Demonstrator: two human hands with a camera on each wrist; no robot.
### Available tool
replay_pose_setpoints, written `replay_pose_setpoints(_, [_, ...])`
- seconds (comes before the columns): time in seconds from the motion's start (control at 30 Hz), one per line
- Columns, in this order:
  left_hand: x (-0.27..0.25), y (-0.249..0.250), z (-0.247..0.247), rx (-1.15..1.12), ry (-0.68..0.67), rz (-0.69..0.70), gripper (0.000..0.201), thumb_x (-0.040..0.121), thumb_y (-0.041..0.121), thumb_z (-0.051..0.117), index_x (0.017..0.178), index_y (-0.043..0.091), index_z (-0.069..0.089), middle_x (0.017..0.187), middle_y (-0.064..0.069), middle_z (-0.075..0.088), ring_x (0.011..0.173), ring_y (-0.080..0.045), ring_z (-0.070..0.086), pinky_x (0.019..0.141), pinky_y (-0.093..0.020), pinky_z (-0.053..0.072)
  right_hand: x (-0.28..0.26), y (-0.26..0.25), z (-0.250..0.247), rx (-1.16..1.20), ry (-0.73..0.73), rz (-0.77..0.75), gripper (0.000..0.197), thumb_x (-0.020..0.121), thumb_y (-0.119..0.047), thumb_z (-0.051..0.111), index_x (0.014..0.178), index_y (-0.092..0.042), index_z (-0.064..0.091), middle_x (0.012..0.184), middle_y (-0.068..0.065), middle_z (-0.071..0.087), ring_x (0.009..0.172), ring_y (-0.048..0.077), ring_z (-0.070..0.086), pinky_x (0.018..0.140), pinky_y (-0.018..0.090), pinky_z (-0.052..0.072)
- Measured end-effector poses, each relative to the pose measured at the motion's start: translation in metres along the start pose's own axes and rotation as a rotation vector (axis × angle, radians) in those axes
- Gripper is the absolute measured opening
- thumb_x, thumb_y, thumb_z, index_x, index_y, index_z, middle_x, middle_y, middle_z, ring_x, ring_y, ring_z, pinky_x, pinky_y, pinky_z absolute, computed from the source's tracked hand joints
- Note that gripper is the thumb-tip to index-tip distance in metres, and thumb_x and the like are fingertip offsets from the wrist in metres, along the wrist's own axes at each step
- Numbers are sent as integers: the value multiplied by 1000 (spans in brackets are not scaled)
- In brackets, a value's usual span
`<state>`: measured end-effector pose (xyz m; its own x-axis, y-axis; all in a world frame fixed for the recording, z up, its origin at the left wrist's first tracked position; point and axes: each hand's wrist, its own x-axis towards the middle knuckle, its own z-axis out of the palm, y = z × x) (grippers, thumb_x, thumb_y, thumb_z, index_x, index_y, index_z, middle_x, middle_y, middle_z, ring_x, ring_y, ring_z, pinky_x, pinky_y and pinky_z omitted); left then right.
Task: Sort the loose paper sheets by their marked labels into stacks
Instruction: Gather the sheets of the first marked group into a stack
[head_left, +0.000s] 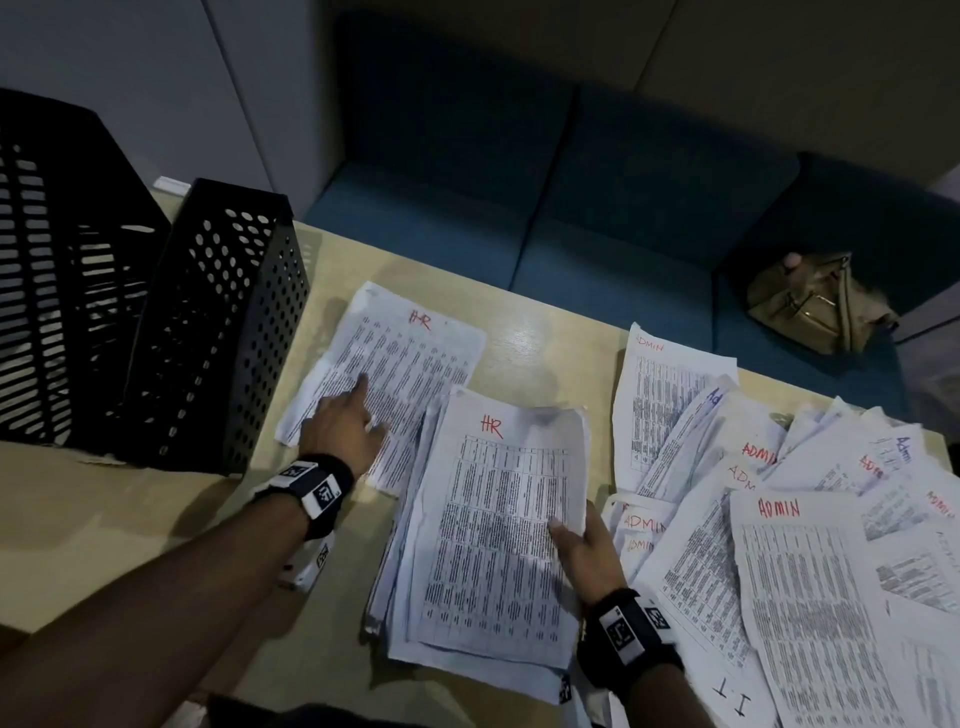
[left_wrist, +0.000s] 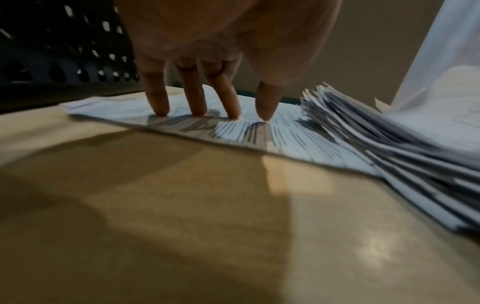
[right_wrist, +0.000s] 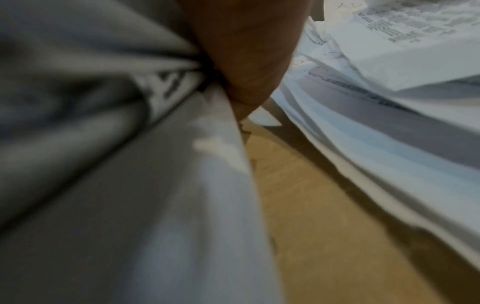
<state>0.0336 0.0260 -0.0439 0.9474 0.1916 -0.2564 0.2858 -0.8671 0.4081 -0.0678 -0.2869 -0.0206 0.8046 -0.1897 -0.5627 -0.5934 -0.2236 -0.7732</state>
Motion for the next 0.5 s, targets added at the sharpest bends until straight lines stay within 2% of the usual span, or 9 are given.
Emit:
replay_pose_setpoints(0.07, [0,-5,-6,44,-5,-71,70,76,53,70,137,28,48,131,-3,48,127,-28,36,103,-45,34,2,-3,-4,-37,55,-9,41,94,-12,52,132,-24,46,101,6,65,85,20,62,66,26,50])
replay_pose_setpoints(0.1, [-1,-8,-10,41,-6,-97,64,67,55,77,124,32,58,139,-3,39,131,-27,30,107,-47,28,5,-4,-8,-59,108,-27,40,93,-11,53,131,-21,47,93,7,64,73,19,60,54,22,49])
replay_pose_setpoints(0.17, [-2,-15,-13,-28,-55,-143,58,52,50,88,102,35,63,150,-2,22,138,-24,26,112,-48,22,9,-7,-19,-108,206,-68,33,93,-10,54,126,-11,50,82,8,60,58,17,53,40,15,43])
replay_pose_setpoints(0.2, [-3,-17,-13,-67,-93,-160,60,49,44,91,101,34,63,153,-1,16,138,-24,30,112,-46,26,11,-9,-23,-117,239,-83,30,93,-10,54,123,-8,51,80,9,58,56,17,51,37,13,40])
replay_pose_setpoints(0.23, [-6,-18,-15,-89,-111,-166,66,48,39,93,105,34,62,155,-1,15,136,-24,34,111,-45,31,14,-10,-28,-121,263,-94,29,93,-10,55,122,-6,51,80,11,57,56,17,49,36,13,39])
replay_pose_setpoints(0.3, [-9,-19,-15,-120,-76,-178,89,48,31,94,127,29,51,151,-7,20,132,-30,37,105,-43,38,18,-11,-34,-122,287,-110,30,92,-9,56,122,-4,51,85,15,57,60,18,49,42,20,40])
replay_pose_setpoints(0.37, [-11,-21,-16,-267,-60,-297,104,54,22,93,140,20,36,145,-13,27,123,-36,45,100,-42,45,20,-10,-35,-132,298,-127,32,92,-11,58,122,-5,51,90,16,59,66,21,52,52,22,40])
replay_pose_setpoints(0.43, [-14,-23,-17,-383,-61,-369,86,67,18,86,138,14,38,136,-16,47,111,-35,55,92,-40,49,22,-5,-31,-137,306,-131,33,91,-14,59,122,-5,52,92,16,61,73,28,57,61,25,43])
replay_pose_setpoints(0.5, [-16,-23,-24,-413,-37,-333,51,84,22,71,130,11,52,123,-16,63,103,-33,61,88,-37,50,20,-1,-26,-125,318,-114,32,91,-17,60,121,-6,52,92,16,62,77,30,59,61,25,44])
